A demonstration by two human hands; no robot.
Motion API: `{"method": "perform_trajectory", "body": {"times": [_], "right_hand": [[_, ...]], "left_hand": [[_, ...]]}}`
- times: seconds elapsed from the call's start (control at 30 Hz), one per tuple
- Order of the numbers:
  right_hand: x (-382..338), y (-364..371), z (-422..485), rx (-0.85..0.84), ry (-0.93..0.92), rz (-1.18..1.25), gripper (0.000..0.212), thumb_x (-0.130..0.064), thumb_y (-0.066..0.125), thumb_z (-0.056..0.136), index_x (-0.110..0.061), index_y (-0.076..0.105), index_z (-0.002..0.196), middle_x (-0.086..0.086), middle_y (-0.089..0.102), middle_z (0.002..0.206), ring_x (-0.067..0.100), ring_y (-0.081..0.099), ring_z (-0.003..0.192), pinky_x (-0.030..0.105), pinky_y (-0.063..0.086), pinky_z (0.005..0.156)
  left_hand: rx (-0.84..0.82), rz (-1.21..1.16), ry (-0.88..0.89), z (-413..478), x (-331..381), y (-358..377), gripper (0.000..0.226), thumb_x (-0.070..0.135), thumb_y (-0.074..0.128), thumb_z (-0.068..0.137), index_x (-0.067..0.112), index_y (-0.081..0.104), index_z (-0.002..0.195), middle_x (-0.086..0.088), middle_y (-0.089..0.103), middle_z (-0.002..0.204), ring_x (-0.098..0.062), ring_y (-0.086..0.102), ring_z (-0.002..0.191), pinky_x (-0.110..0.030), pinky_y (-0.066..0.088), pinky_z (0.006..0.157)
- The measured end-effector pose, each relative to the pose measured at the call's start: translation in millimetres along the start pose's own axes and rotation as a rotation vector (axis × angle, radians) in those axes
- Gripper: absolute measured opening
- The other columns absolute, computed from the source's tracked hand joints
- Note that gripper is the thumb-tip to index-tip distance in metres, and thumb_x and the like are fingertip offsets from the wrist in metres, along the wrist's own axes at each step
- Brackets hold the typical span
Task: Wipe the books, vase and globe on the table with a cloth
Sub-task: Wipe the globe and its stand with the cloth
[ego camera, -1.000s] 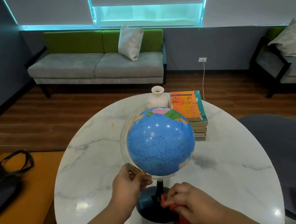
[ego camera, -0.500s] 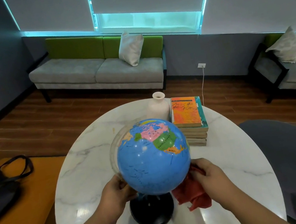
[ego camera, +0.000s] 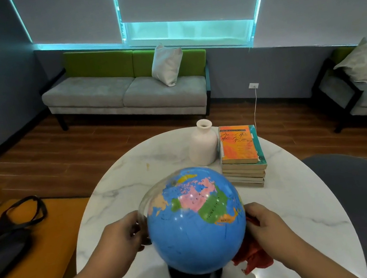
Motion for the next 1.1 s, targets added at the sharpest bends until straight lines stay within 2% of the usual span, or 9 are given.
{"method": "perform_trajectory", "body": {"times": [0.17,0.27,0.37,0.43,0.53,0.63,0.77,0.93,1.1], "right_hand": [[-0.5,-2.4,3.9,0.012,-0.018,-0.032,0.032,-0.019,0.051,0.084,-0.047,0.068,0.086,-0.003,0.067,0.100,0.020,0.067,0.095,0.039,0.053,0.089],[-4.2,-11.9,6.8,0.065,-0.037,-0.083,0.045,0.000,0.055,0.089,-0.044,0.065,0.090,-0.011,0.064,0.104,-0.002,0.058,0.102,0.008,0.042,0.086],[-6.1,-18.2,12.1,0.088,-0.046,-0.090,0.046,0.003,0.055,0.088,-0.041,0.066,0.093,-0.013,0.063,0.106,-0.013,0.053,0.099,-0.001,0.037,0.079],[-4.6,-19.9,16.1,0.091,-0.026,-0.074,0.045,0.002,0.054,0.089,-0.040,0.068,0.094,-0.015,0.062,0.107,-0.013,0.053,0.098,-0.001,0.038,0.078],[-2.5,-18.4,24.6,0.086,0.014,-0.074,0.042,-0.002,0.053,0.091,-0.040,0.068,0.098,-0.018,0.059,0.109,-0.003,0.055,0.103,0.005,0.040,0.080],[-1.7,-14.1,32.0,0.086,0.047,-0.069,0.040,-0.002,0.053,0.093,-0.038,0.069,0.100,-0.020,0.059,0.110,-0.001,0.055,0.103,0.007,0.040,0.083],[-7.6,-11.9,46.3,0.098,0.051,-0.042,0.040,-0.001,0.053,0.092,-0.037,0.071,0.099,-0.020,0.060,0.110,-0.010,0.055,0.101,0.012,0.043,0.092],[-13.0,-14.6,76.4,0.101,0.095,-0.054,0.041,-0.005,0.052,0.092,-0.042,0.069,0.096,-0.019,0.059,0.112,0.001,0.055,0.104,0.013,0.043,0.085],[-14.2,-16.0,95.0,0.096,0.155,-0.091,0.039,-0.008,0.050,0.095,-0.042,0.067,0.105,-0.022,0.052,0.111,0.006,0.051,0.103,0.023,0.046,0.093]], "left_hand": [[0.053,0.011,0.067,-0.2,-2.7,-5.5,0.015,-0.008,0.058,0.087,0.005,0.064,0.082,-0.003,0.071,0.075,-0.019,0.067,0.068,-0.025,0.056,0.063],[0.067,0.028,0.085,7.0,-4.5,-12.8,0.019,-0.007,0.059,0.086,0.010,0.064,0.080,-0.002,0.071,0.074,-0.023,0.067,0.069,-0.033,0.058,0.068],[0.108,0.031,0.114,19.7,2.4,-23.4,0.019,-0.009,0.059,0.085,0.009,0.063,0.078,0.003,0.070,0.070,-0.013,0.065,0.063,-0.022,0.054,0.062],[0.165,-0.016,0.111,34.2,5.1,-32.5,0.020,-0.012,0.057,0.085,0.007,0.064,0.083,0.000,0.069,0.067,-0.008,0.066,0.062,-0.017,0.054,0.059],[0.211,-0.147,0.096,66.3,7.8,-42.6,0.018,-0.013,0.053,0.088,0.002,0.061,0.090,-0.007,0.070,0.077,-0.006,0.067,0.059,-0.036,0.058,0.069],[0.241,-0.256,0.094,103.1,17.1,-51.5,0.016,-0.010,0.052,0.091,0.004,0.060,0.093,-0.013,0.066,0.078,-0.007,0.066,0.054,-0.032,0.055,0.064],[0.245,-0.303,0.103,156.8,26.1,-60.6,0.027,-0.008,0.051,0.092,0.015,0.060,0.084,-0.001,0.068,0.074,-0.018,0.067,0.064,-0.033,0.054,0.064],[0.235,-0.295,0.089,210.2,32.7,-66.7,0.030,-0.004,0.047,0.095,0.022,0.058,0.084,-0.010,0.066,0.086,-0.025,0.064,0.072,-0.035,0.052,0.068],[0.225,-0.259,0.066,241.9,26.8,-65.4,0.031,-0.006,0.046,0.095,0.020,0.056,0.082,-0.010,0.064,0.085,-0.022,0.063,0.070,-0.031,0.051,0.065]]}}
Point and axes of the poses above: each hand's wrist, its own z-axis towards the middle knuckle, its own y-axis out of the palm, x = y × z, the point moved 7 cm from there along z, towards the middle knuckle
